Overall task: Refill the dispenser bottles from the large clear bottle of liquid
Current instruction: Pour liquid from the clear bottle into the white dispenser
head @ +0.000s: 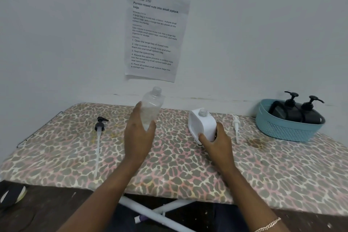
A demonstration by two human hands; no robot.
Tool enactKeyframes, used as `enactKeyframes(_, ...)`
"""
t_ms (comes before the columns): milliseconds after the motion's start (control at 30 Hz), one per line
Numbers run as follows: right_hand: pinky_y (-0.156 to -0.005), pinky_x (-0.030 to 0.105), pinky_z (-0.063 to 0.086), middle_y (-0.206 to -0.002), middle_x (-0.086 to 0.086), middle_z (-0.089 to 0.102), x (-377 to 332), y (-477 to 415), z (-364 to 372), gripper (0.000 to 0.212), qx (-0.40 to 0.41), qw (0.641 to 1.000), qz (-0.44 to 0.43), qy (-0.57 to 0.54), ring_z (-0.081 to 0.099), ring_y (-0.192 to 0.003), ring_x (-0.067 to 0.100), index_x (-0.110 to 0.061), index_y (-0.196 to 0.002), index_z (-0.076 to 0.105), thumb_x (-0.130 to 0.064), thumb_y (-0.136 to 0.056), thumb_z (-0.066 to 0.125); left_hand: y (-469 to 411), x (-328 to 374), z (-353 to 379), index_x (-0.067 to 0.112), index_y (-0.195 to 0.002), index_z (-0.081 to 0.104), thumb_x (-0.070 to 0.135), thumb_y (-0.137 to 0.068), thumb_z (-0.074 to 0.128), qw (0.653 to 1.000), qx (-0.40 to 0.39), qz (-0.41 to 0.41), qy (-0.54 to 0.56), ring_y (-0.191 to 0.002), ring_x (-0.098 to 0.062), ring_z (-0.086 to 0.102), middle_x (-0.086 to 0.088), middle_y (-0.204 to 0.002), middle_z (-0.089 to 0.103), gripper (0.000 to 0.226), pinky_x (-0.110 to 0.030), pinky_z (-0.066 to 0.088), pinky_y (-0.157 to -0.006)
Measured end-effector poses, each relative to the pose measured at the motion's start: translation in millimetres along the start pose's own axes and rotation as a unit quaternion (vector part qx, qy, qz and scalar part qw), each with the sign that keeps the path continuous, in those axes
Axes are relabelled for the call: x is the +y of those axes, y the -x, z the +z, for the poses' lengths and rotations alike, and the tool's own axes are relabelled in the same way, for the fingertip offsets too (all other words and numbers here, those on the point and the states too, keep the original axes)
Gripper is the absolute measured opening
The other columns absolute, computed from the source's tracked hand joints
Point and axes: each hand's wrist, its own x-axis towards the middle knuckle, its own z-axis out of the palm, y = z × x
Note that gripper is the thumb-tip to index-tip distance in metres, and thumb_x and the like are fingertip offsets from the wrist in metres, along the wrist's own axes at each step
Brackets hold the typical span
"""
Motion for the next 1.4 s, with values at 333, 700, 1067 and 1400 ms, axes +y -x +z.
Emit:
enactKeyframes(333,-0.082,0.029,0.057,-0.126,-0.008,0.063,2,1,-1,0.061,0.006,1.000,-0.008,-0.020,0.064,-0.107,0.013,-0.028,-0.143,0.051,-0.038,-0.090,0.079,-9,15,33,0.016,-0.153,0.048,0.002,-0.081,0.079,0.969,-0.031,0.183,-0.166,-0.125,-0.033,0.060,-0.011,-0.136,0.063,0.079,-0.056,0.051,-0.103)
enactKeyframes(700,-0.085,0.034,0.060,-0.130,-0.008,0.064,4,0,-1,0.060,0.000,1.000,-0.010,-0.025,0.064,-0.109,0.011,-0.029,-0.143,0.051,-0.040,-0.090,0.077,-32,26,49,0.021,-0.150,0.054,-0.006,-0.080,0.073,0.927,-0.021,0.285,-0.243,-0.134,-0.039,0.050,-0.013,-0.143,0.059,0.077,-0.055,0.039,-0.111)
enactKeyframes(1067,-0.076,0.024,0.054,-0.124,-0.011,0.065,2,0,-3,0.055,-0.003,0.999,-0.009,-0.040,0.063,-0.106,0.005,-0.031,-0.139,0.053,-0.038,-0.090,0.077,-42,27,47,0.019,-0.148,0.057,-0.013,-0.077,0.071,0.893,-0.015,0.339,-0.295,-0.136,-0.043,0.050,-0.017,-0.142,0.059,0.079,-0.058,0.038,-0.113)
enactKeyframes(1400,-0.081,0.029,0.057,-0.124,-0.012,0.064,2,0,-3,0.057,-0.003,0.999,-0.006,-0.037,0.063,-0.106,0.005,-0.032,-0.141,0.052,-0.038,-0.090,0.077,-51,29,43,0.018,-0.148,0.058,-0.017,-0.077,0.065,0.862,0.002,0.391,-0.323,-0.137,-0.045,0.051,-0.018,-0.142,0.060,0.079,-0.058,0.037,-0.114)
